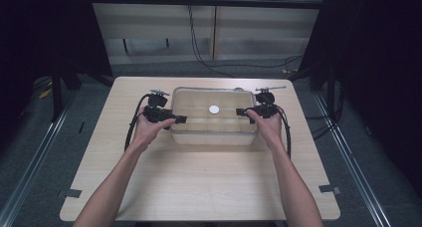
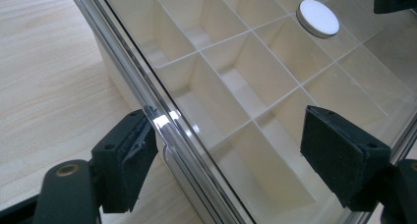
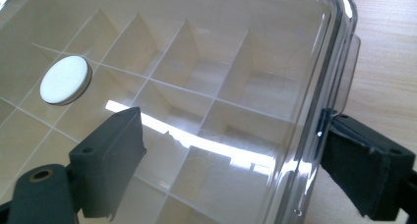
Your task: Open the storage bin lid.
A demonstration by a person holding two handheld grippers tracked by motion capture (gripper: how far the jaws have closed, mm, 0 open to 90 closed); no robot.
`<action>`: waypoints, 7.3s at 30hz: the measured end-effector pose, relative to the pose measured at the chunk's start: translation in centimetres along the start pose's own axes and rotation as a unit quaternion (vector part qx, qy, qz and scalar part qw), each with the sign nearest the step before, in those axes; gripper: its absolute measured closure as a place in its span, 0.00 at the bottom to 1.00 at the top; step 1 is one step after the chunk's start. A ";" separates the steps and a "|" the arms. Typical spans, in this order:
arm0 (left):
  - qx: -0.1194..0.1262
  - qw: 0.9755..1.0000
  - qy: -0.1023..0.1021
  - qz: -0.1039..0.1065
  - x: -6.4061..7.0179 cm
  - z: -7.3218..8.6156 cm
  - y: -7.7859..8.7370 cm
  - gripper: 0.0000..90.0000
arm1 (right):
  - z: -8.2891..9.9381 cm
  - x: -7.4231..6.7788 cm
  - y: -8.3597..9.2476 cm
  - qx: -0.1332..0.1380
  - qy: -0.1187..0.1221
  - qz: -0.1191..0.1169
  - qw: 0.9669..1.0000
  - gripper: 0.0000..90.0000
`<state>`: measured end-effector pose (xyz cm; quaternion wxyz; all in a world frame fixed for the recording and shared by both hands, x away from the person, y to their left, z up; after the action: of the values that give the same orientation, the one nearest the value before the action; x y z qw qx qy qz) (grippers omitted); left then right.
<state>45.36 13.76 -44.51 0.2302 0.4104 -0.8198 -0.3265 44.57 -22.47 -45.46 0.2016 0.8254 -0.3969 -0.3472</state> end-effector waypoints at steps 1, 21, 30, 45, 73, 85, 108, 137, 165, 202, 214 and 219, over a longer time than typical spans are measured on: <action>0.009 1.000 0.005 0.001 0.0 0.0 0.2 0.25 | 0.1 0.1 0.0 0.006 -0.004 -0.003 1.000 0.15; 0.027 0.999 0.017 0.000 -0.2 0.6 0.4 0.30 | 0.7 -0.4 0.7 0.023 -0.003 0.002 1.000 0.16; 0.036 0.999 0.008 -0.001 -0.1 0.8 0.9 0.37 | 0.5 -0.4 1.9 0.049 -0.006 -0.028 0.998 0.18; 0.085 0.996 0.002 -0.008 -0.2 0.9 2.7 0.55 | 1.0 -0.1 4.9 0.121 0.000 -0.069 0.990 0.48; 0.119 0.993 0.012 0.000 -0.2 1.3 4.7 0.73 | 0.8 -1.1 7.3 0.134 0.024 -0.059 0.989 0.71; 0.126 0.992 -0.001 0.008 -0.2 1.4 5.6 0.77 | 1.1 -1.5 8.0 0.145 0.025 -0.067 0.987 0.74; 0.129 0.992 -0.008 0.001 0.2 1.5 6.7 0.82 | 1.6 -2.3 9.0 0.162 0.025 -0.066 0.984 0.76; 0.134 0.991 -0.022 0.012 1.0 1.6 7.6 0.84 | 1.8 -3.3 11.2 0.184 0.042 -0.076 0.979 0.77; 0.134 0.990 -0.041 0.007 2.4 2.9 9.8 0.84 | 4.1 -4.7 12.9 0.184 0.052 -0.091 0.977 0.78; 0.101 0.993 -0.066 0.003 3.4 7.1 12.0 0.83 | 7.4 -7.5 13.7 0.150 0.056 -0.109 0.981 0.78; 0.086 0.993 -0.080 0.011 4.2 8.5 12.3 0.83 | 9.7 -7.7 14.2 0.133 0.047 -0.111 0.984 0.78; 0.079 0.994 -0.077 0.015 4.4 9.3 12.3 0.83 | 10.4 -8.0 14.2 0.126 0.048 -0.113 0.984 0.78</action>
<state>30.44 18.92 -41.47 0.1383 0.3884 -0.8646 -0.2872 26.07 -25.26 -40.53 0.0740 0.8997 -0.3312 -0.2746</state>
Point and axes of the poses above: each handheld gripper's, and its own axes: y roughly backward along the jaws, z roughly out of its underside, x roughly to its right, the point moved 1 cm from there along -y, roughly forward along the jaws, and after that the axes turned 13 degrees about -z, right-handed, at the moved point
